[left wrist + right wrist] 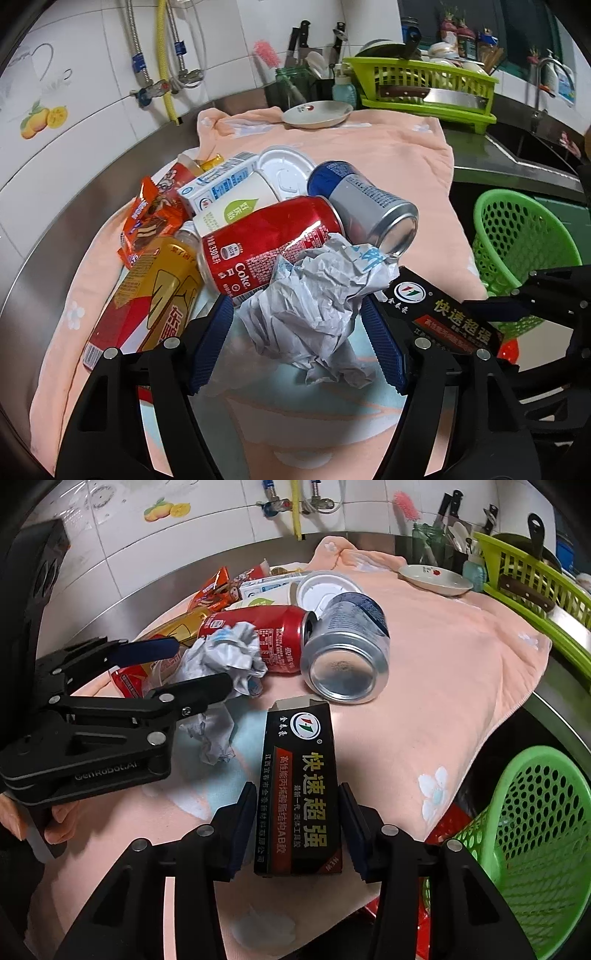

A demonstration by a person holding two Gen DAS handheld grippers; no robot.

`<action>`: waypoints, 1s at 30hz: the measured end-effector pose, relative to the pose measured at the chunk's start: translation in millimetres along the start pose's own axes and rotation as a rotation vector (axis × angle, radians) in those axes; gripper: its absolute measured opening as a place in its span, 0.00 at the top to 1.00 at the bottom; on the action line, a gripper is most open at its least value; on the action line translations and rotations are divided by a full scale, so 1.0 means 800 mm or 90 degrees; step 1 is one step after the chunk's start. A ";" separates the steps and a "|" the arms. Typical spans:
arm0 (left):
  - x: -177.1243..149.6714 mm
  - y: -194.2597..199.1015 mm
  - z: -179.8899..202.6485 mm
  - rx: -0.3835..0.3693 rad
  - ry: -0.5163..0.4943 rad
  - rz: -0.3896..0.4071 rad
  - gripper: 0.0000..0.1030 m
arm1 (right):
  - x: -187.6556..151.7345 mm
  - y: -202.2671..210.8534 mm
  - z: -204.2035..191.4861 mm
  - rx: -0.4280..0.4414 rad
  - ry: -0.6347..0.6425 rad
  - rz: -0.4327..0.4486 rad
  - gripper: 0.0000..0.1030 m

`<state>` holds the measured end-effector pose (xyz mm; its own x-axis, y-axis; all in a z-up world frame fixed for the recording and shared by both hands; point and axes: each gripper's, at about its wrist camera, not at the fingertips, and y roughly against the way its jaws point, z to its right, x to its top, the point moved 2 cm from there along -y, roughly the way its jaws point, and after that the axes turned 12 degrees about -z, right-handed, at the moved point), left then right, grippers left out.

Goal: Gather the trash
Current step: 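Grasp the crumpled foil with the left gripper while the right gripper holds the glue box, then drop the glue box and foil into the green basket with both grippers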

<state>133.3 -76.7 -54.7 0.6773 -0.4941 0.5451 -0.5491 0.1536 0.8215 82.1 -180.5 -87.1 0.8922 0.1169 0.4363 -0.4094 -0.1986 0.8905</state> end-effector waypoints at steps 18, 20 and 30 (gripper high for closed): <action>0.003 0.000 -0.007 -0.079 0.040 -0.005 0.65 | -0.005 0.028 0.013 0.048 -0.024 0.027 0.59; 0.003 0.011 -0.002 -0.082 0.038 0.004 0.65 | -0.011 0.040 0.018 0.050 -0.029 0.037 0.59; 0.020 0.054 0.038 -0.136 0.017 0.042 0.65 | -0.065 0.088 0.131 -0.070 -0.143 0.058 0.59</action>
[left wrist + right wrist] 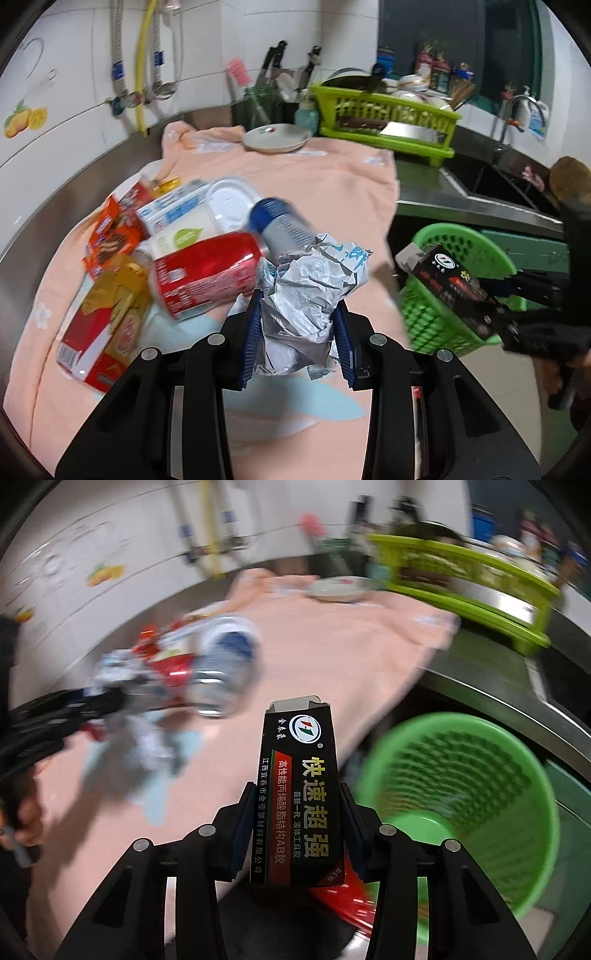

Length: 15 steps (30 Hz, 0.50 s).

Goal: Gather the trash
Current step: 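Drop the glue box and foil into the green basket with both grippers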

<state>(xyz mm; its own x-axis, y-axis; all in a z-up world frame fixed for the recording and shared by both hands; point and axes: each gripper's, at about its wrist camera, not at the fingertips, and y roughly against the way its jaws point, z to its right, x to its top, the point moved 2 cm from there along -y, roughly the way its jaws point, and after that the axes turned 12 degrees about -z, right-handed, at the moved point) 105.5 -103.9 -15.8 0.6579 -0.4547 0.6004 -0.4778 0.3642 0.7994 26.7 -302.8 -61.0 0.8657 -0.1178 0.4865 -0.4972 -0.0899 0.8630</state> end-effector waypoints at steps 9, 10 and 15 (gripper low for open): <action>0.031 -0.015 0.091 -0.070 -0.050 0.001 0.65 | -0.034 -0.022 0.108 -0.090 -0.091 -0.043 0.59; 0.037 -0.020 0.105 -0.078 -0.056 -0.002 0.65 | -0.039 -0.025 0.118 -0.091 -0.102 -0.050 0.59; 0.054 -0.045 0.160 -0.112 -0.081 -0.020 0.65 | -0.055 -0.023 0.146 -0.084 -0.132 -0.047 0.58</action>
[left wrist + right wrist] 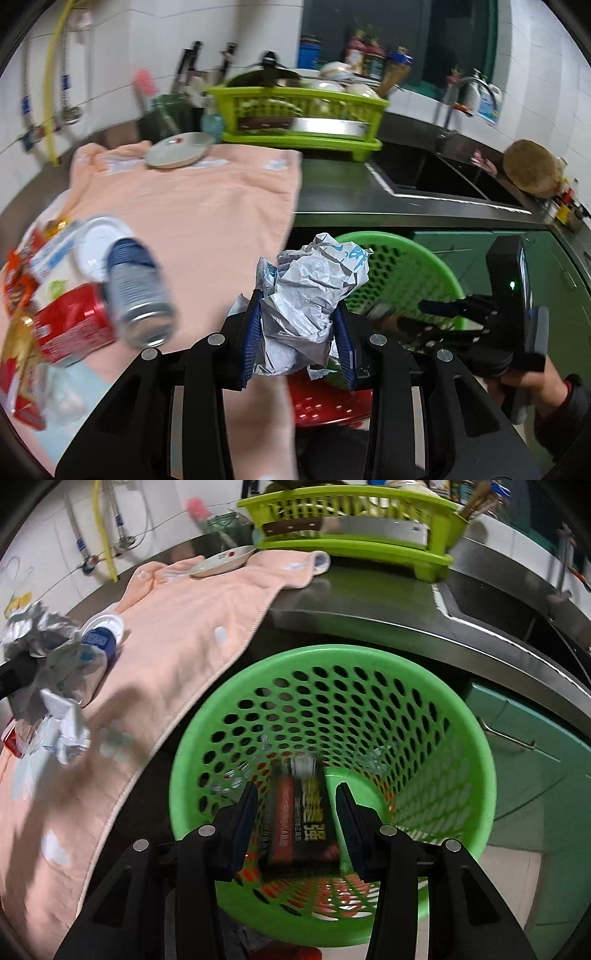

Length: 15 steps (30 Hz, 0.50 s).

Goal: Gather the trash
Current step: 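Drop the glue box and foil into the green basket with both grippers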

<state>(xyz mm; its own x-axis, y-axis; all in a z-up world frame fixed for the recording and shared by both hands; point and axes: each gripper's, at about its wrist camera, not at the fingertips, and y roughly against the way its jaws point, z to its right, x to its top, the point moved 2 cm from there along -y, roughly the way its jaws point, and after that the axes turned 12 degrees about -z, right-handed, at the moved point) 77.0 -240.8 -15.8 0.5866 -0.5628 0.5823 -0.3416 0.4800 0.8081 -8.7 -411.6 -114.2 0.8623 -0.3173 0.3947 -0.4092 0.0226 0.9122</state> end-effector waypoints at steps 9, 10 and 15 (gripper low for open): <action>0.026 -0.064 0.076 -0.046 -0.034 -0.044 0.65 | -0.016 0.041 0.031 -0.021 -0.019 0.049 0.45; 0.027 -0.071 0.083 -0.048 -0.036 -0.050 0.65 | -0.017 0.047 0.034 -0.027 -0.021 0.057 0.42; 0.028 -0.096 0.106 -0.051 -0.044 -0.072 0.59 | -0.028 0.076 0.051 -0.036 -0.035 0.093 0.34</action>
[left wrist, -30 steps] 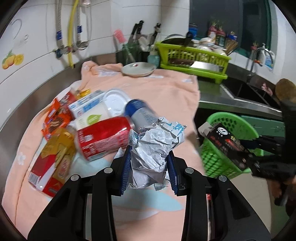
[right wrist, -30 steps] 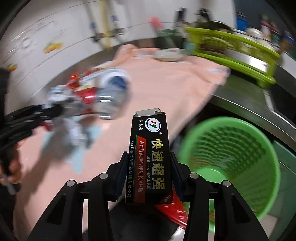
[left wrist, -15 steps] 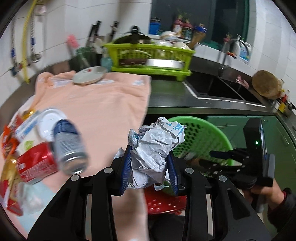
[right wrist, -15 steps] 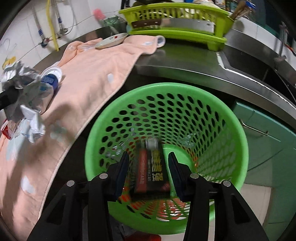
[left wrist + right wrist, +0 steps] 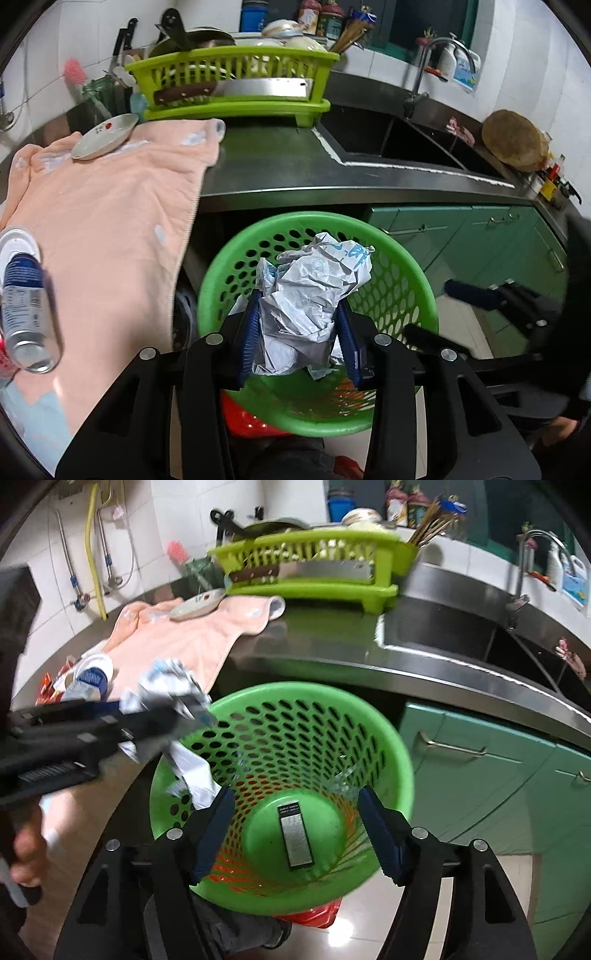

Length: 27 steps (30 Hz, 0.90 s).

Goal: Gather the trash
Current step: 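Drop the glue box and foil into the green basket with both grippers, then move both grippers back over the trash on the towel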

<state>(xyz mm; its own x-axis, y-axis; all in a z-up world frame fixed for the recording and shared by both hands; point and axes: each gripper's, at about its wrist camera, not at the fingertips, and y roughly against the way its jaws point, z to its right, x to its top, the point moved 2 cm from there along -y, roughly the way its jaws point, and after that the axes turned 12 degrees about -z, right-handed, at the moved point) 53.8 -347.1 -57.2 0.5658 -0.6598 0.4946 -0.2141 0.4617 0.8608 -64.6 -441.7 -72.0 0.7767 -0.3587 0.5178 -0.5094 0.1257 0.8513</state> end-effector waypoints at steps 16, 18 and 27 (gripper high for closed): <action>-0.023 0.043 -0.026 0.033 0.023 0.037 0.31 | 0.007 0.030 -0.023 0.016 0.010 0.036 0.24; -0.030 0.055 -0.039 0.045 0.035 0.043 0.31 | 0.009 0.028 -0.037 0.024 0.024 0.035 0.24; -0.078 0.113 -0.117 0.138 0.098 0.068 0.31 | 0.021 0.021 -0.114 0.071 0.089 0.029 0.21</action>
<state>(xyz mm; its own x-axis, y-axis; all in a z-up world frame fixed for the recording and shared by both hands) 73.9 -208.5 -21.1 0.6414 -0.5090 0.5741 -0.4353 0.3747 0.8186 -26.0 -361.3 -41.0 0.7914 -0.2221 0.5695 -0.5777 0.0326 0.8156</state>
